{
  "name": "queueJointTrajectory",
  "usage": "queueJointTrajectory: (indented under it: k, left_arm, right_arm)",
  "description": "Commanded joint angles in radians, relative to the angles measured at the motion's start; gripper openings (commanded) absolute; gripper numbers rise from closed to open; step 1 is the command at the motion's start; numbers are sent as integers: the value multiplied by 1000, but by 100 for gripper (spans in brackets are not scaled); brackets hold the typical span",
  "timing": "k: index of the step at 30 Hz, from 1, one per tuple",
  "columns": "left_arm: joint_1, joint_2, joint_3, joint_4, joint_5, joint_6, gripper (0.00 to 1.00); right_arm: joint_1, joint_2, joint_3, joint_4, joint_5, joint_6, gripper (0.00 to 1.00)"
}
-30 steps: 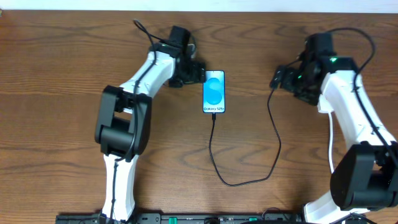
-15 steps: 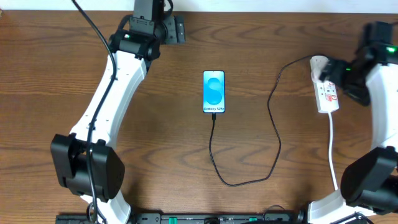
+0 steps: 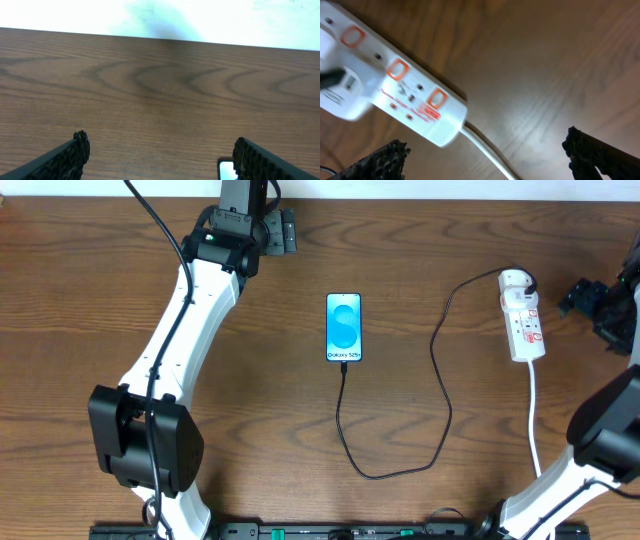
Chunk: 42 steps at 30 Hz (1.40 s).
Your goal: Plug charger to phone and switch on socket
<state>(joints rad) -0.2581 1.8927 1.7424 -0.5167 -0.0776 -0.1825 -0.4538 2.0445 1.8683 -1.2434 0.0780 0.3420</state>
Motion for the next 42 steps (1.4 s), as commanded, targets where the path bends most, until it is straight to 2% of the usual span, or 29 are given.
queueJointTrajectory:
  k: [1,13,20,24,42]
  left_arm:
    - [-1,4,-7,-2,-13,10,93]
    - [-1,4,-7,-2,-13,10,93]
    - [-1,4,-7,-2,-13,10,93]
    - [-1,4,-7,-2,-13,10,93]
    - [-1,4,-7,-2,-13,10,93]
  right_arm:
    - [10,81,98,-10,-6,-24,99]
    - [14,238,132,64,-85,-25,99]
    - [-5,341,132,153,-252,-24,99]
    - [-16,378,132,168,-273,2,99]
    - [-19,391,132,62,-306,-52,99]
